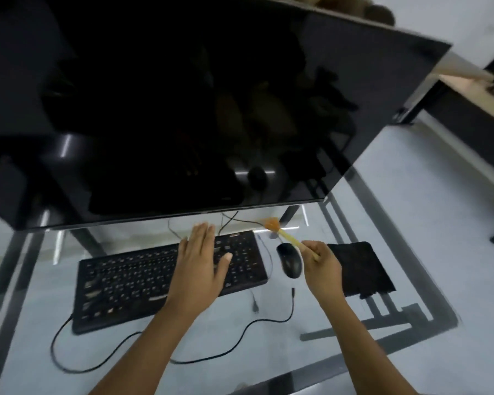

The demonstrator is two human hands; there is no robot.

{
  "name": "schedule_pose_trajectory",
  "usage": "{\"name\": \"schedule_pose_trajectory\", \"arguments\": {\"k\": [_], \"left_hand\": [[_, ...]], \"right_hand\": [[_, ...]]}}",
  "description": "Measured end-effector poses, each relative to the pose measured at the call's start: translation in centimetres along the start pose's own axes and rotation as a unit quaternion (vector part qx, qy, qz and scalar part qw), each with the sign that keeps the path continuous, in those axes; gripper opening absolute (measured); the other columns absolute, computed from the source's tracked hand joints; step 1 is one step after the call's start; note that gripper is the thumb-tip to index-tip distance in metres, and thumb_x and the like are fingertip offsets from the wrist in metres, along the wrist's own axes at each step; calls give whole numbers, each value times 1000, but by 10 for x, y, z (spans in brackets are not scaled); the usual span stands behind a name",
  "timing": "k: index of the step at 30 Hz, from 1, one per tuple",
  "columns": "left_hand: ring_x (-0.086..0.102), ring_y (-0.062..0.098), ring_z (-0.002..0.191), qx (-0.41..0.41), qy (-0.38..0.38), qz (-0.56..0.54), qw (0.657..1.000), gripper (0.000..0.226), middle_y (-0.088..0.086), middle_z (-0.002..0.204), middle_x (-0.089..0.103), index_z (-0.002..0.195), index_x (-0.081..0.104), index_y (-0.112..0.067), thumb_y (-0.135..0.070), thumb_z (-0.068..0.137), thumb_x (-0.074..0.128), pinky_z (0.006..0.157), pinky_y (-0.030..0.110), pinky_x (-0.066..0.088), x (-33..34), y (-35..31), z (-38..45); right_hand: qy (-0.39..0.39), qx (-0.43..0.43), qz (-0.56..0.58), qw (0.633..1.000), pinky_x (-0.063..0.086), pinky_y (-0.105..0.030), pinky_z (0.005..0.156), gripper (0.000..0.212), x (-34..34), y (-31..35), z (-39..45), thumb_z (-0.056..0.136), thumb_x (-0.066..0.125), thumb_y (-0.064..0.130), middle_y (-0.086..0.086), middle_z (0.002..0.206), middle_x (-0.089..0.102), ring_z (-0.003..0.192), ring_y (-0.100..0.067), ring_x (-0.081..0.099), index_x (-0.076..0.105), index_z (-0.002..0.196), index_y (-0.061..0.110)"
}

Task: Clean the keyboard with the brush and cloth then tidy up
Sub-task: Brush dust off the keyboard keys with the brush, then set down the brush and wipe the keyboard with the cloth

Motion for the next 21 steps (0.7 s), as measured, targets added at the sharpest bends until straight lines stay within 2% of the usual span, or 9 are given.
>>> {"name": "schedule_pose_trajectory", "arguments": {"k": [5,9,13,17,21], "left_hand": [[12,17,146,52,60,0,997,73,7,157,22,149,24,-9,-55,92,21,119,38,9,57,-64,34],[6,16,147,54,115,7,992,70,5,158,17,150,18,-10,-53,96,25,120,36,5,101,-96,58],[6,17,147,57,148,30,987,64,4,159,16,150,17,-11,-44,99,36,120,39,8,131,-125,79],[6,19,147,57,174,41,982,65,5,159,16,150,16,-11,-44,99,36,120,40,9,154,-140,87],[5,20,147,64,191,55,978,63,7,159,16,150,17,-9,-42,99,36,119,38,4,177,-154,92]], "right_hand": [[-79,89,7,993,43,-18,56,11,-47,-65,23,94,57,14,-3,74,63,65,-15,58,61,83,16],[-96,95,-2,991,42,-14,58,14,-51,-99,25,93,57,12,-2,80,63,71,-14,60,58,81,18],[-87,44,-94,991,50,-27,71,12,-44,-116,29,88,67,21,10,82,60,78,-12,58,58,82,24],[-65,-20,-219,973,33,-25,71,12,-41,-125,31,86,69,31,12,80,59,74,-9,47,61,80,24],[-49,-56,-266,961,31,-24,67,14,-44,-138,35,81,74,32,10,77,60,70,-9,44,63,80,23]]}}
Point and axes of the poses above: each hand's wrist, its own z-axis towards the middle knuckle, its own x-axis out of the palm, y = z × x, the point moved 5 cm from there along z, towards the middle knuckle
